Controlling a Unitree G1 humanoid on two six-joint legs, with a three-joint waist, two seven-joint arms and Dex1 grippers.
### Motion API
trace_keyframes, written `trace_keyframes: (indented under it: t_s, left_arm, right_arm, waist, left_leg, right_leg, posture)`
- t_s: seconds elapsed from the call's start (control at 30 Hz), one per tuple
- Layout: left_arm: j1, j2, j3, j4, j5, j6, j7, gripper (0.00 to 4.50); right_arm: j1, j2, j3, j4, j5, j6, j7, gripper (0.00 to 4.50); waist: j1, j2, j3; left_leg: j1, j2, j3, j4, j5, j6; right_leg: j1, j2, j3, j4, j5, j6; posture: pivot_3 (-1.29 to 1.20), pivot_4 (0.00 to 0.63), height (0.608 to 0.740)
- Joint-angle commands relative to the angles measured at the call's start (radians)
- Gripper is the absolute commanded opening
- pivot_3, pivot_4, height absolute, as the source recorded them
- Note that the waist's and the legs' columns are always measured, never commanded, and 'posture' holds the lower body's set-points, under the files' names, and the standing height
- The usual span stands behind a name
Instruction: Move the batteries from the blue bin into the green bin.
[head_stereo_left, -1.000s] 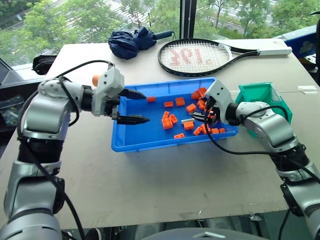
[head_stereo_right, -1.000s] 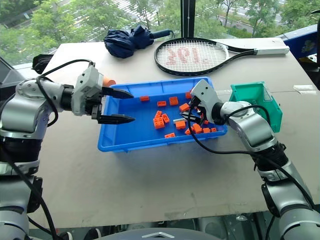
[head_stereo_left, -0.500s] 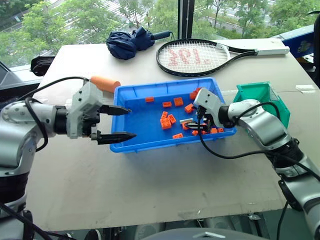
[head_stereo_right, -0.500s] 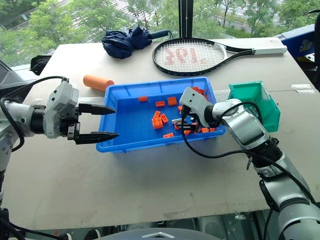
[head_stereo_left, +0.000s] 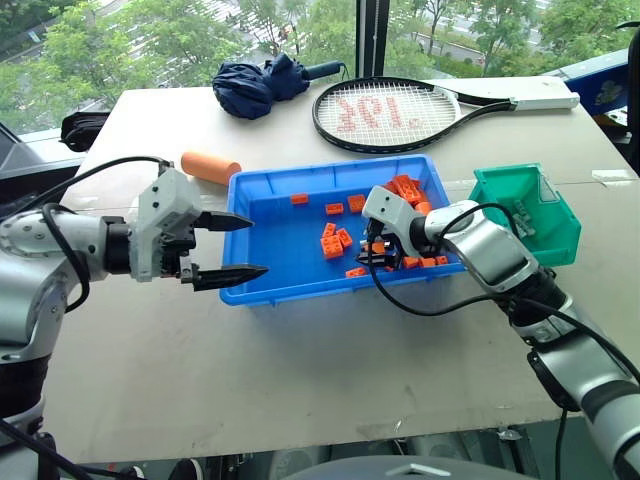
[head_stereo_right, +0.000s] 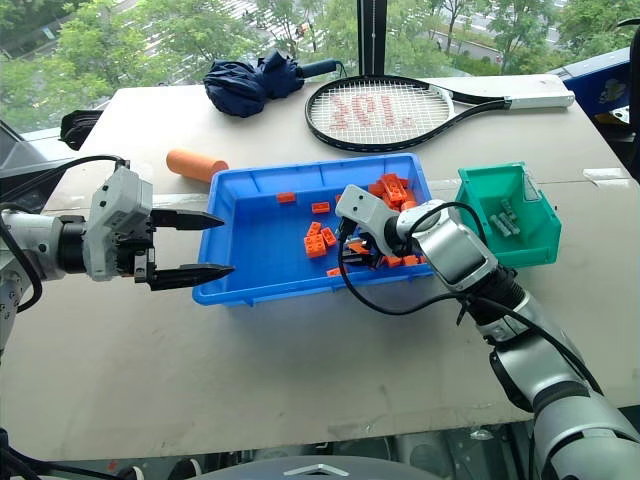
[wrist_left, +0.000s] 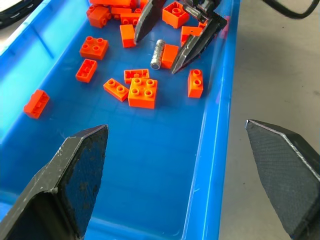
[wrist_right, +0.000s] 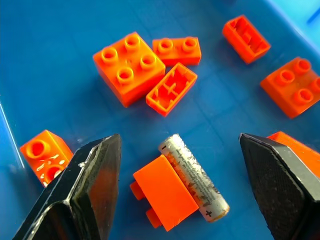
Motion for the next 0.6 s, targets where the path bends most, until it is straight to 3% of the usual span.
trace_keyframes:
  t_s: [0.03, 0.17, 0.43, 0.47, 0.6]
  left_arm:
    - [-0.031, 0.020, 0.007, -0.031, -0.024, 0.001, 0.016, 4.44]
    - [-0.046, 0.026, -0.002, -0.035, -0.032, 0.009, 0.024, 4.44]
    - [-0.090, 0.033, -0.037, -0.022, -0.041, 0.015, 0.030, 4.50]
    - [-0.096, 0.034, -0.040, -0.020, -0.042, 0.015, 0.029, 4.50]
    - [-0.106, 0.037, -0.045, -0.013, -0.040, 0.015, 0.024, 4.50]
  right_arm:
    - [-0.027, 0.015, 0.008, 0.005, -0.024, 0.038, -0.010, 3.77]
    - [-0.027, 0.017, -0.002, 0.012, -0.039, 0.066, -0.021, 3.77]
    - [-0.015, 0.014, -0.013, -0.027, -0.025, 0.112, -0.016, 0.31]
    - [-0.014, 0.014, -0.014, -0.033, -0.025, 0.117, -0.017, 0.08]
    - [-0.007, 0.013, -0.018, -0.048, -0.023, 0.130, -0.018, 0.08]
  waist:
    - [0.000, 0.000, 0.000]
    - [-0.001, 0.000, 0.000]
    - [-0.001, -0.001, -0.001]
    - [-0.001, -0.001, -0.001]
    - [-0.002, 0.000, 0.000]
  left_leg:
    - [0.000, 0.000, 0.000, 0.000, 0.000, 0.000]
    - [0.000, 0.000, 0.000, 0.000, 0.000, 0.000]
    - [0.001, 0.000, 0.000, 0.000, 0.000, 0.000]
    - [0.001, 0.000, 0.000, 0.000, 0.000, 0.000]
    - [0.001, 0.000, 0.001, 0.000, 0.000, 0.000]
  right_leg:
    - [0.000, 0.000, 0.000, 0.000, 0.000, 0.000]
    - [0.000, 0.000, 0.000, 0.000, 0.000, 0.000]
    - [0.000, 0.000, 0.000, 0.001, 0.000, 0.000]
    - [0.000, 0.000, 0.000, 0.001, 0.000, 0.000]
    - [0.000, 0.000, 0.001, 0.000, 0.000, 0.000]
  posture:
    - [0.00, 0.150, 0.740]
    - [0.00, 0.150, 0.740]
    - [0.00, 0.150, 0.740]
    - [0.00, 0.150, 0.740]
    - [0.00, 0.150, 0.740]
